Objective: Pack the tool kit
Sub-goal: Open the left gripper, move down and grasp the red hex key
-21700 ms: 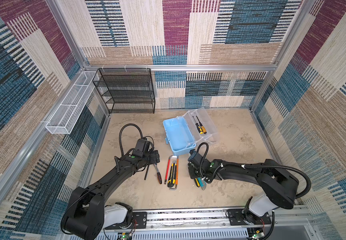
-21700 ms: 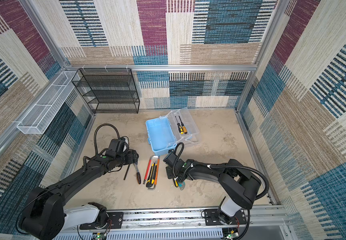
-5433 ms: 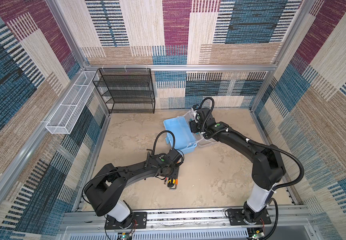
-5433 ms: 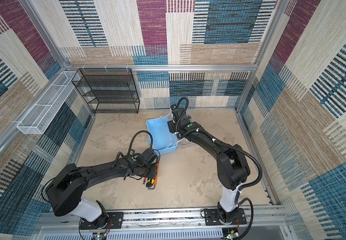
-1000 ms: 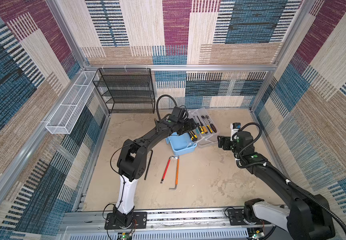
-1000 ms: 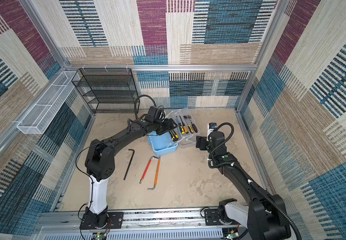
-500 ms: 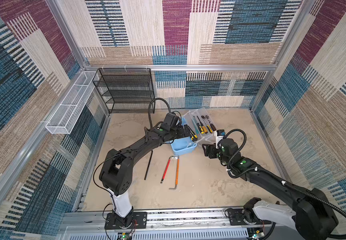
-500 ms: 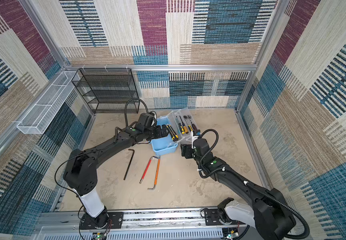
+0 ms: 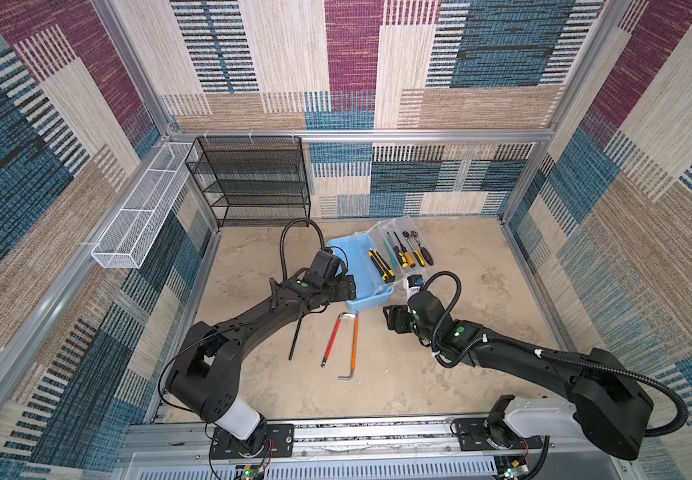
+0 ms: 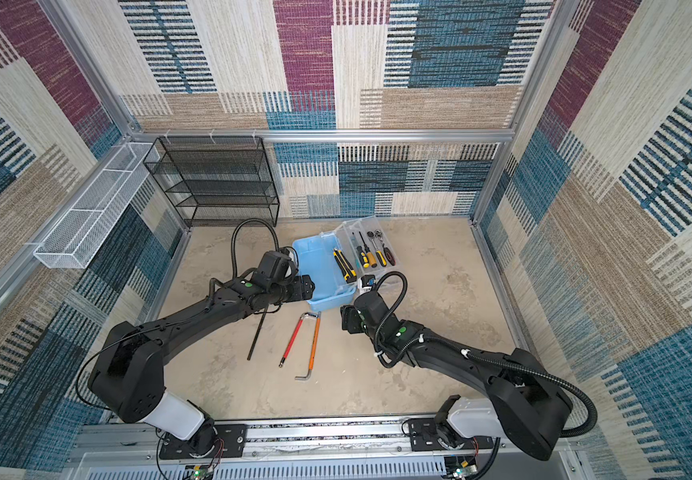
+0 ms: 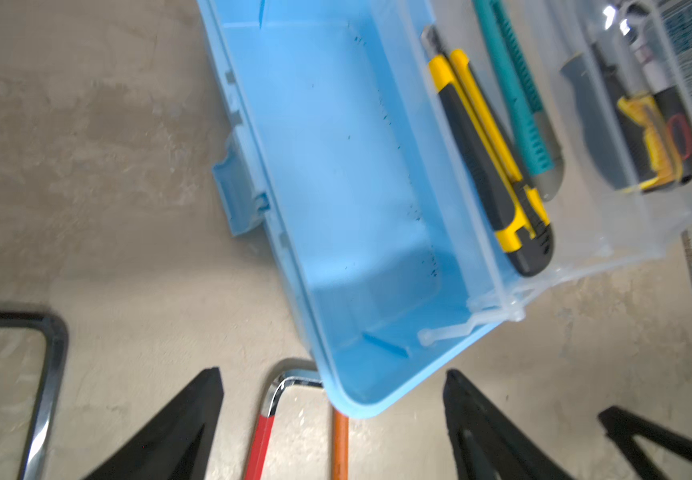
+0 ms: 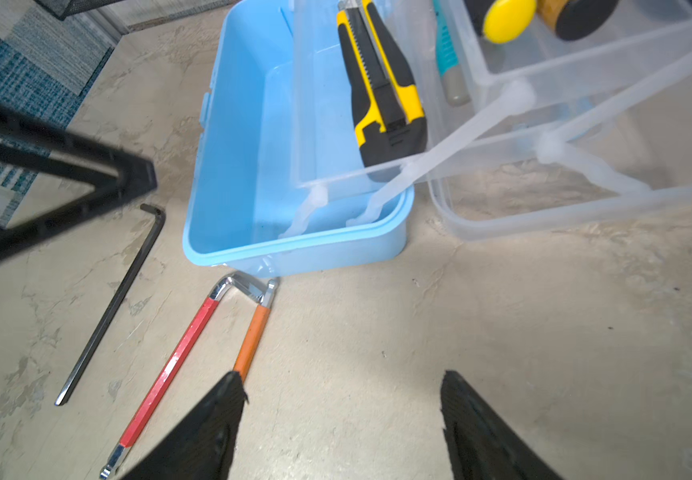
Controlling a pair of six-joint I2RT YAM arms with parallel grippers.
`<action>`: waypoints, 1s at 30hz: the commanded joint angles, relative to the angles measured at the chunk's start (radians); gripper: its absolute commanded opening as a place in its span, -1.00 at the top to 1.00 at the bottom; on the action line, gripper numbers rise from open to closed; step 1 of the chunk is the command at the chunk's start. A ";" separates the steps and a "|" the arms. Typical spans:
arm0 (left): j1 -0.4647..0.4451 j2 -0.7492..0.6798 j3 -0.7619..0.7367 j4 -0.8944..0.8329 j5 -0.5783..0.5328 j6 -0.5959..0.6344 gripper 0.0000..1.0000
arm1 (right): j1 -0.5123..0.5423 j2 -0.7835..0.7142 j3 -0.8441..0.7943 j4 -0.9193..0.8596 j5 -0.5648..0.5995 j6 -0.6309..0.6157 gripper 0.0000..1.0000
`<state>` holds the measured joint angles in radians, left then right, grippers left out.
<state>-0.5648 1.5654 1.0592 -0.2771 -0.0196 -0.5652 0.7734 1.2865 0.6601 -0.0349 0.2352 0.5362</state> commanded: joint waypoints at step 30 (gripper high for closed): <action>-0.104 0.105 -0.173 -0.149 -0.045 0.034 0.55 | -0.028 -0.055 -0.016 0.037 0.152 -0.059 -1.00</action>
<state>-0.6666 1.6588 0.8974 -0.3565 -0.0769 -0.5465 0.7536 1.2442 0.6552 -0.0414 0.3843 0.4942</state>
